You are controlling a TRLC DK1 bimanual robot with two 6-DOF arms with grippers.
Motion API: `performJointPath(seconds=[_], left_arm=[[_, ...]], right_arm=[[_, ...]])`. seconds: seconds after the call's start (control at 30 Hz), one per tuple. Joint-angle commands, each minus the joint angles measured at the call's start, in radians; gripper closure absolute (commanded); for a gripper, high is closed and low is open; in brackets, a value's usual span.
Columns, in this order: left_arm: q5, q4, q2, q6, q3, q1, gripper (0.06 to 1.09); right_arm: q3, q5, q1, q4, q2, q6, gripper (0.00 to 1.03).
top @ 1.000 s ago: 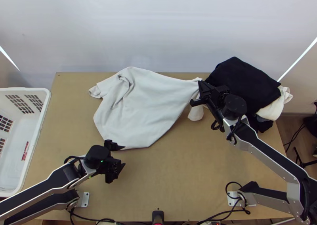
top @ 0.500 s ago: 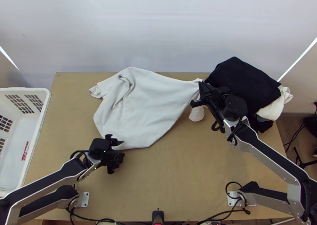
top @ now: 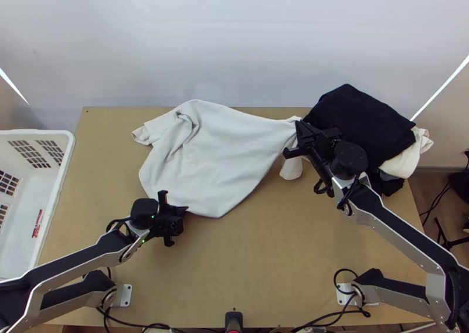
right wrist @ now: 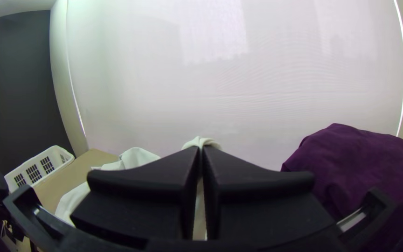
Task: Fold the t-shirt
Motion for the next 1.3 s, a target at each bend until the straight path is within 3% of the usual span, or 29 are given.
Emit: performJointPath(seconds=[0.0,0.17,0.33,0.43,0.6,0.77,0.9,0.93,1.0,1.03,1.07,1.17,1.2,1.27], left_arm=[[0.022,-0.221,-0.14,-0.188,0.123,-0.061,1.05],[0.151,-0.747,-0.239,-0.306,0.334,-0.118,1.05],[0.35,-1.072,-0.21,-0.354,0.525,-0.09,1.05],[0.378,-1.081,-0.16,-0.338,0.515,-0.06,1.05],[0.396,-0.888,0.061,-0.387,0.535,0.083,1.05],[0.41,-0.88,0.31,-0.312,0.615,0.2,1.05],[0.41,-0.749,0.432,-0.298,0.647,0.23,1.04],[0.401,-0.712,0.469,-0.311,0.667,0.232,0.95],[0.347,-0.679,0.541,-0.364,0.738,0.236,0.57],[0.347,-0.614,0.566,-0.424,0.761,0.255,0.3],[0.347,-0.56,0.584,-0.473,0.789,0.265,0.14],[0.316,-0.494,0.655,-0.644,0.927,0.31,0.1],[0.318,-0.537,0.667,-0.703,0.991,0.328,0.1],[0.321,-0.664,0.672,-0.722,1.082,0.348,0.1]], right_arm=[[0.0,-0.002,-0.018,-0.001,0.0,-0.006,1.0],[0.011,-0.021,-0.035,-0.001,0.006,-0.014,1.0],[0.02,-0.034,-0.041,-0.001,0.02,-0.022,1.0],[0.028,-0.037,-0.046,-0.001,0.032,-0.022,1.0],[0.029,-0.037,-0.046,-0.001,0.038,-0.023,1.0],[0.031,-0.037,-0.047,-0.001,0.037,-0.025,1.0],[0.038,-0.037,-0.051,-0.001,0.037,-0.026,1.0],[0.04,-0.037,-0.052,-0.001,0.037,-0.026,1.0],[0.044,-0.037,-0.052,-0.001,0.037,-0.025,1.0],[0.044,-0.037,-0.052,-0.001,0.037,-0.025,1.0],[0.046,-0.037,-0.052,-0.001,0.037,-0.025,1.0],[0.046,-0.037,-0.051,-0.002,0.037,-0.023,1.0],[0.046,-0.037,-0.049,-0.002,0.037,-0.023,1.0],[0.046,-0.037,-0.049,-0.002,0.037,-0.023,1.0]])
